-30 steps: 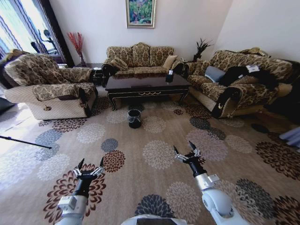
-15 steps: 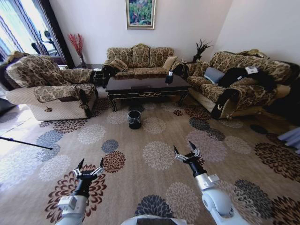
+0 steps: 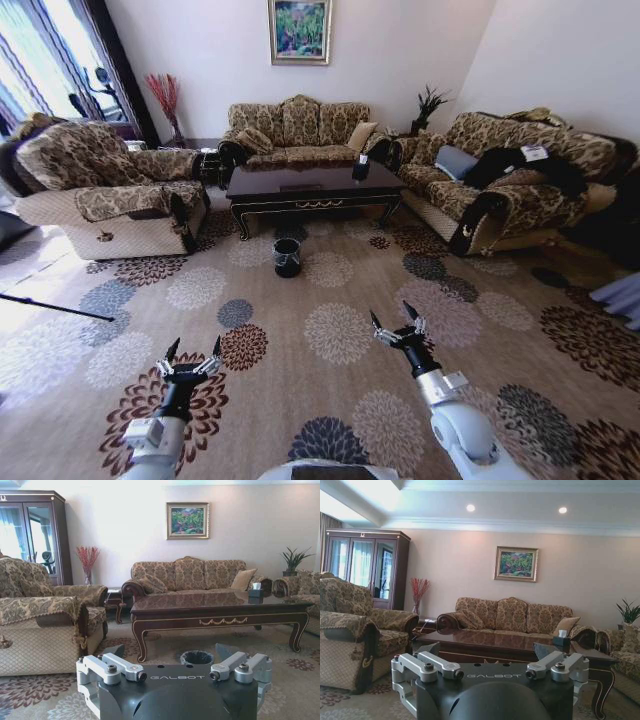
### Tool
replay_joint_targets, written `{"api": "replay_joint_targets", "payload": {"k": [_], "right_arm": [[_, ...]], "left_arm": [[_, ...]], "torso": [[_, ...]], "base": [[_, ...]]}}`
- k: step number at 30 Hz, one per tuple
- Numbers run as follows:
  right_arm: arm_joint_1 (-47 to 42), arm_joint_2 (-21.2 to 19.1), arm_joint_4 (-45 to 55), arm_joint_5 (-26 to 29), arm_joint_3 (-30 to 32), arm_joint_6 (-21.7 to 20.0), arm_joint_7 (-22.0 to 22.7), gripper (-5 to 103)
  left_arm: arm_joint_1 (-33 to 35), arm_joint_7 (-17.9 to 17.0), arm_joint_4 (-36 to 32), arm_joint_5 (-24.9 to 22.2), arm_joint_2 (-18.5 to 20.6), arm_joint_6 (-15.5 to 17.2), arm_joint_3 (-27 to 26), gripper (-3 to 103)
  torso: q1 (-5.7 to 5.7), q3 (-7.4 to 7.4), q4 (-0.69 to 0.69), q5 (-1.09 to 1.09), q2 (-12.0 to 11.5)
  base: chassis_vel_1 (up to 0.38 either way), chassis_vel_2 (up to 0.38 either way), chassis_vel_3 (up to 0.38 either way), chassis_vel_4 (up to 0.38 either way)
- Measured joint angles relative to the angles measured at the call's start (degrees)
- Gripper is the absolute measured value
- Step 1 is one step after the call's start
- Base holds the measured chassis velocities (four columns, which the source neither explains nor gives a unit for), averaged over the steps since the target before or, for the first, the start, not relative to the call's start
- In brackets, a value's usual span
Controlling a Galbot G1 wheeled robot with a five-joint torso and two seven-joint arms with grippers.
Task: Move to the front of the table and pick up the trash from the floor, then place it into the trash bin.
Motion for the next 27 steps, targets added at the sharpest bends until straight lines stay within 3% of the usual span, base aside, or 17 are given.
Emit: {"api": "replay_joint_targets", "payload": {"k": [15,27], "right_arm": [[0.0,0.0,0.0,0.0,0.0,0.0,0.0,100],[0.0,0.0,0.0,0.0,0.0,0.0,0.0,100]], "left_arm": [[0.0,0.0,0.0,0.0,0.0,0.0,0.0,100],[0.0,0.0,0.0,0.0,0.0,0.0,0.0,100]], "torso": [[1.97,2.48,0.0,0.0,4.5],[2.1,2.67,0.0,0.0,4.7]], "base": [[0.0,0.0,0.0,0.0],[0.0,0.0,0.0,0.0]]}}
